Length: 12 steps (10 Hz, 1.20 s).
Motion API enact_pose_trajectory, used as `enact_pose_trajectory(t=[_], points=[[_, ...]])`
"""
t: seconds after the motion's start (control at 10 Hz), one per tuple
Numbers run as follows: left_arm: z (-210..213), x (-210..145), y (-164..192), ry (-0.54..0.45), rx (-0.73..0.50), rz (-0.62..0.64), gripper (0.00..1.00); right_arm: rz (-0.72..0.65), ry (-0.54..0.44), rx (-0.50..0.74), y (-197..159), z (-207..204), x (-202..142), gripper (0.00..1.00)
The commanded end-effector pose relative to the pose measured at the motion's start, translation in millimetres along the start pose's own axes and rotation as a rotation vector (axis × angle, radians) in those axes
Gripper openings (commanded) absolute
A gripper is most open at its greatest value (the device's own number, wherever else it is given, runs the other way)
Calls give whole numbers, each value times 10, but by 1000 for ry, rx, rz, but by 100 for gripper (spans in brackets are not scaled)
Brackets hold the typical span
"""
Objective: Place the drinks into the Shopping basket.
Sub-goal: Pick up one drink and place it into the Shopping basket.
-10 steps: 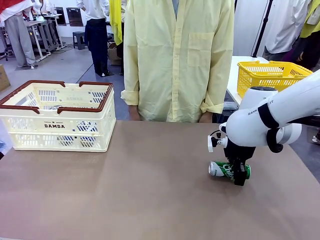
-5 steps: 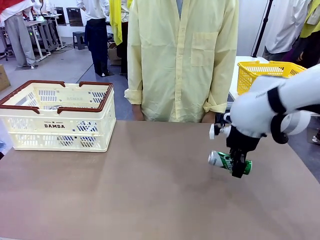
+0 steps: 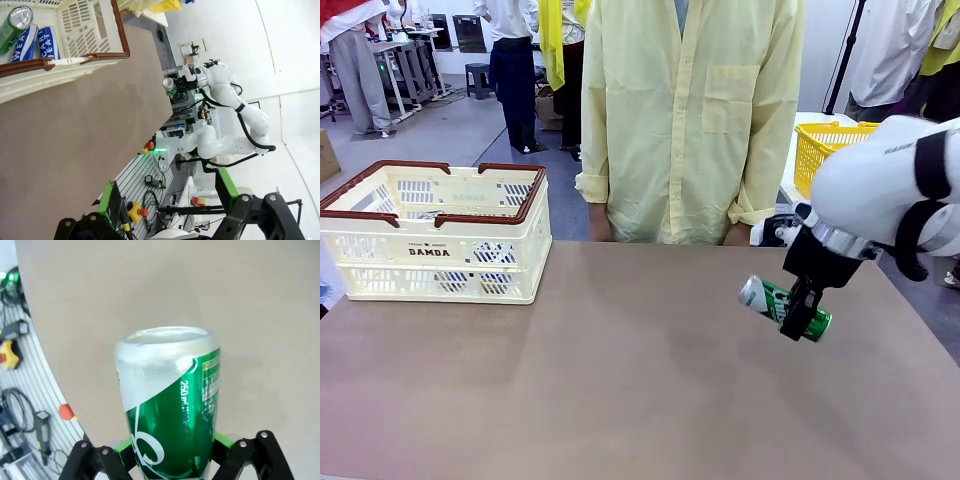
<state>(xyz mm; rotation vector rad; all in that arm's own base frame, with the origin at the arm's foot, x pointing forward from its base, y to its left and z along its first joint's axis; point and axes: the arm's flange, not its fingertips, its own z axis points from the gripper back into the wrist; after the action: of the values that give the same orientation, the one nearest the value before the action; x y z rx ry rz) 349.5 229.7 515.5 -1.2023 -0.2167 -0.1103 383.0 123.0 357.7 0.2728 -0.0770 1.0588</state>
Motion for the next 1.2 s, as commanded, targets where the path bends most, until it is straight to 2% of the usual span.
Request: enact_pose_trajectory(t=[0.0, 0.1, 0.3, 0.4, 0.6, 0.8, 0.9, 1.0, 1.1], points=[[-12, -14, -20, -3, -1, 13, 100, -26, -37, -18, 39, 158, 4, 0], [-12, -14, -20, -3, -1, 13, 100, -63, -145, 47, 61, 196, 139, 0], [-12, -14, -20, -3, -1, 13, 100, -380, -337, 160, 307, 206, 879, 0], [-12, -14, -20, -3, -1, 13, 100, -591, -407, 174, 410, 140, 1292, 0], [-12, -14, -20, -3, -1, 13, 100, -775, -364, 187, 659, -114, 2115, 0], [-12, -14, -20, -3, -1, 13, 100, -1029, -253, 88, 848, -562, 2750, 0], [-12, -14, -20, -3, -1, 13, 100, -1057, -223, 19, 942, -801, 2959, 0], [-12, -14, -20, -3, -1, 13, 100, -1059, -141, -13, 1023, -1069, 3103, 0], [-12, -14, -20, -3, -1, 13, 100, -1026, -74, 19, 1076, -1207, 3155, 0]])
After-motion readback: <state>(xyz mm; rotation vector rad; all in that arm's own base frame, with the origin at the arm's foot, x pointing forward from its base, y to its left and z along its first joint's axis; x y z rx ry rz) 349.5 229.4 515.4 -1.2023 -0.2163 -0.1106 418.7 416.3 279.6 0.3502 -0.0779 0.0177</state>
